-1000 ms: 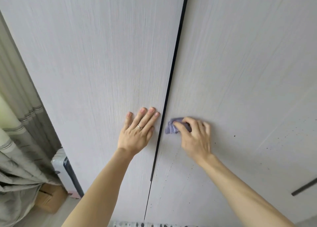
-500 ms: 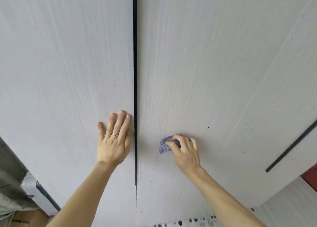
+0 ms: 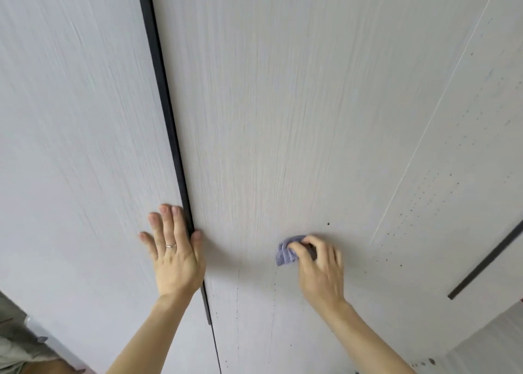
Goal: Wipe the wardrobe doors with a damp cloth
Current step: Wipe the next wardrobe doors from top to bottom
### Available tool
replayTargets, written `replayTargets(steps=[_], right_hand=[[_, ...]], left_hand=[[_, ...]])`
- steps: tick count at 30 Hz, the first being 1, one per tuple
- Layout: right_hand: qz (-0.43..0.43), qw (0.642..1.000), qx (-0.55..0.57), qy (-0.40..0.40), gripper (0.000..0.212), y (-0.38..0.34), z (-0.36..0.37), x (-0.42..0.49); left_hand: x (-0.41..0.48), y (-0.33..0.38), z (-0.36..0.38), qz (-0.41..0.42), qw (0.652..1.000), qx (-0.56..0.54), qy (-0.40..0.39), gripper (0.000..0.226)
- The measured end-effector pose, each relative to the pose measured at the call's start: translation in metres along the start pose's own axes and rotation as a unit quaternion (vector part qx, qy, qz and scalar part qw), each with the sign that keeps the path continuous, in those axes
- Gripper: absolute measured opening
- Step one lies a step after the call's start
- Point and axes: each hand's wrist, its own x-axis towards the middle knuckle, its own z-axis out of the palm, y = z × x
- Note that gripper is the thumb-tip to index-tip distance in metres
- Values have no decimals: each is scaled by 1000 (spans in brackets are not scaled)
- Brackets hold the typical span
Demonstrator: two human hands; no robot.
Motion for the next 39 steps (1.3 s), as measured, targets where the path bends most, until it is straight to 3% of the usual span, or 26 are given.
replayTargets(steps=[4, 8, 13, 15, 19, 21, 23, 27, 30, 35, 39], right_hand=[[11, 999, 13, -30, 58, 12, 8, -16], [59, 994, 61, 72, 43, 16, -21, 38], [135, 972, 85, 174, 43, 47, -36, 70], [119, 978, 76, 152, 44, 53, -22, 39], [123, 992, 39, -14, 48, 59, 3, -49], [135, 989, 36, -50, 51, 59, 6, -62], [158, 985, 56, -30, 48, 56, 1, -46], [180, 974, 95, 102, 47, 41, -10, 5], [191, 961, 130, 151, 54, 27, -7, 20], [150, 976, 124, 101, 45, 3, 33, -41], [111, 986, 123, 13, 38, -15, 45, -73]], left_hand=[[1, 0, 5, 2, 1000, 25, 14, 65], [-3, -3, 3, 6, 999, 39, 18, 69], [-8, -3, 5, 14, 996, 84, 12, 68], [-7, -6, 6, 18, 995, 101, 12, 66], [-5, -6, 8, 22, 993, 113, 17, 64], [-5, -8, 10, 25, 993, 115, 28, 64], [-4, -10, 12, 32, 993, 113, 35, 63], [-8, -15, 19, 34, 996, 81, 33, 63], [-5, -25, 19, 89, 992, 82, 44, 65], [-19, -58, 23, 189, 972, 131, 47, 66], [-30, -69, 33, 190, 971, 140, 49, 65]])
